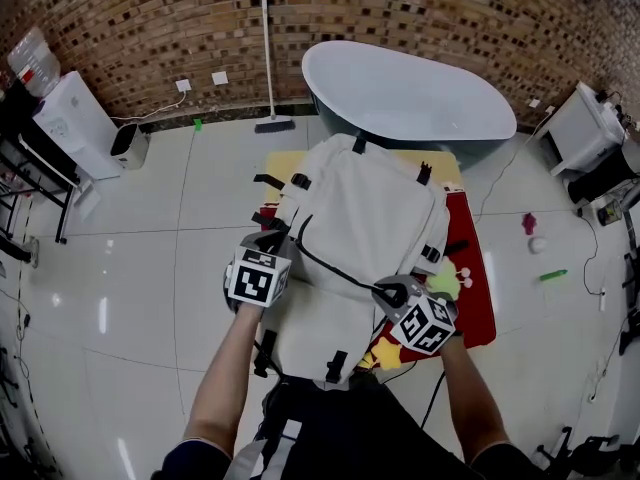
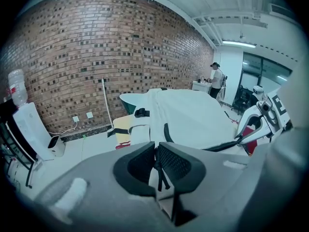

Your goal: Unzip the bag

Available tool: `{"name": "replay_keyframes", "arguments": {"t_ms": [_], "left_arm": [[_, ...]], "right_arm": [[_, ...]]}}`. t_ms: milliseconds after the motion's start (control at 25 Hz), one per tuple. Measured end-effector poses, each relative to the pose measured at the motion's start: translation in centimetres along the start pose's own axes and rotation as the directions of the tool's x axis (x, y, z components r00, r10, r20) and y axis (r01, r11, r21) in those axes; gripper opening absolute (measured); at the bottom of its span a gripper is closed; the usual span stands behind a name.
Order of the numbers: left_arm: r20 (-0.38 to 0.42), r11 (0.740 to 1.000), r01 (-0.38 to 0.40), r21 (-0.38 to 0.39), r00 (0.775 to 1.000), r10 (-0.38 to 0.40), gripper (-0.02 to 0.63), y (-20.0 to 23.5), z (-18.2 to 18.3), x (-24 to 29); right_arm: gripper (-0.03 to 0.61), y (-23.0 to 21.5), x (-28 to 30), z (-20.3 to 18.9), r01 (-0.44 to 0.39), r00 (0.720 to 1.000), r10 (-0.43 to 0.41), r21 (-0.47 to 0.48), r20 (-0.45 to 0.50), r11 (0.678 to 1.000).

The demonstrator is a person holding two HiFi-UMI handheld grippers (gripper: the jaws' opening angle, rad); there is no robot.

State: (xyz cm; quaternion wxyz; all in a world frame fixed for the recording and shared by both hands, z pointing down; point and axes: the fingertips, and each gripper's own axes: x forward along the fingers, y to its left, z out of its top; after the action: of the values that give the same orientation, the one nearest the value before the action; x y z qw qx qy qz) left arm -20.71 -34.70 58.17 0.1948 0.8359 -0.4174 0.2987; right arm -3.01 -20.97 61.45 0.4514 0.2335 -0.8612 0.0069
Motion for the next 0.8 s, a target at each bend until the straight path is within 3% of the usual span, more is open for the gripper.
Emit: {"name": "replay_keyframes", "arguments": {"t_ms": [800], "left_arm": [[0.013, 1.0, 0.011, -0.009, 1.0, -0.011, 0.035, 1.7, 2.2, 4.9]], "right_arm": [[0.032, -0.2, -0.1, -0.3, 0.031, 0.999, -0.03, 0.07, -0.015, 0.997]]}}
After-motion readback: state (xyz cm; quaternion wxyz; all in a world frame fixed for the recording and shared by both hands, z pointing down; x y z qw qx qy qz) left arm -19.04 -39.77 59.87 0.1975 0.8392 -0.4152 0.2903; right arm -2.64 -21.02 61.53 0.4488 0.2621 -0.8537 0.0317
